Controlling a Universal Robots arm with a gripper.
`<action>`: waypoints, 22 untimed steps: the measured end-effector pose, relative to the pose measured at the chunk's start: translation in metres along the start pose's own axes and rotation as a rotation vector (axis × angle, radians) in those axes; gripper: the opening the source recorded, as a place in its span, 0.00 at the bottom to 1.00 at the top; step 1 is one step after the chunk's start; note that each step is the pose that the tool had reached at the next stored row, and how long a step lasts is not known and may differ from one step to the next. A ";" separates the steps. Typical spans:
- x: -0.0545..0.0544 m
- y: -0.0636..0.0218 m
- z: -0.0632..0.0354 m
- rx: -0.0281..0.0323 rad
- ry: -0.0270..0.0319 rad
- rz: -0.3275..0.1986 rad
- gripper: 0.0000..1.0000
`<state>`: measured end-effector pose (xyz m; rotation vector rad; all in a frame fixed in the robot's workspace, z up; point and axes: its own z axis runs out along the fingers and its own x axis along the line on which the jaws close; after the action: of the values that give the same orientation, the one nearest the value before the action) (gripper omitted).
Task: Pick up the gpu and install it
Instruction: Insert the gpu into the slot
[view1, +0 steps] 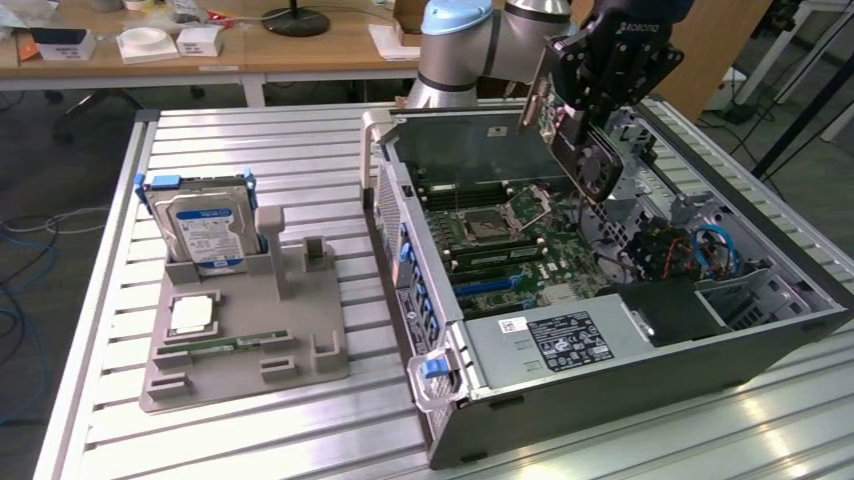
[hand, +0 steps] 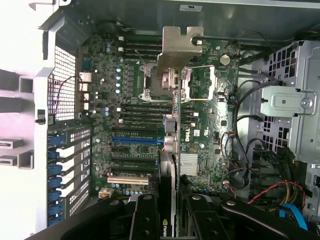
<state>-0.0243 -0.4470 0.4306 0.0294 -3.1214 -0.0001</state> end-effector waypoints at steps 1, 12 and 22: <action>0.000 0.0000 0.0000 0.0001 0.0000 0.000 0.26; 0.000 0.0000 0.0000 0.0005 0.0000 -0.023 0.26; 0.000 0.0000 0.0000 0.0016 0.0000 -0.078 0.26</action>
<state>-0.0242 -0.4470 0.4306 0.1515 -3.1179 0.0012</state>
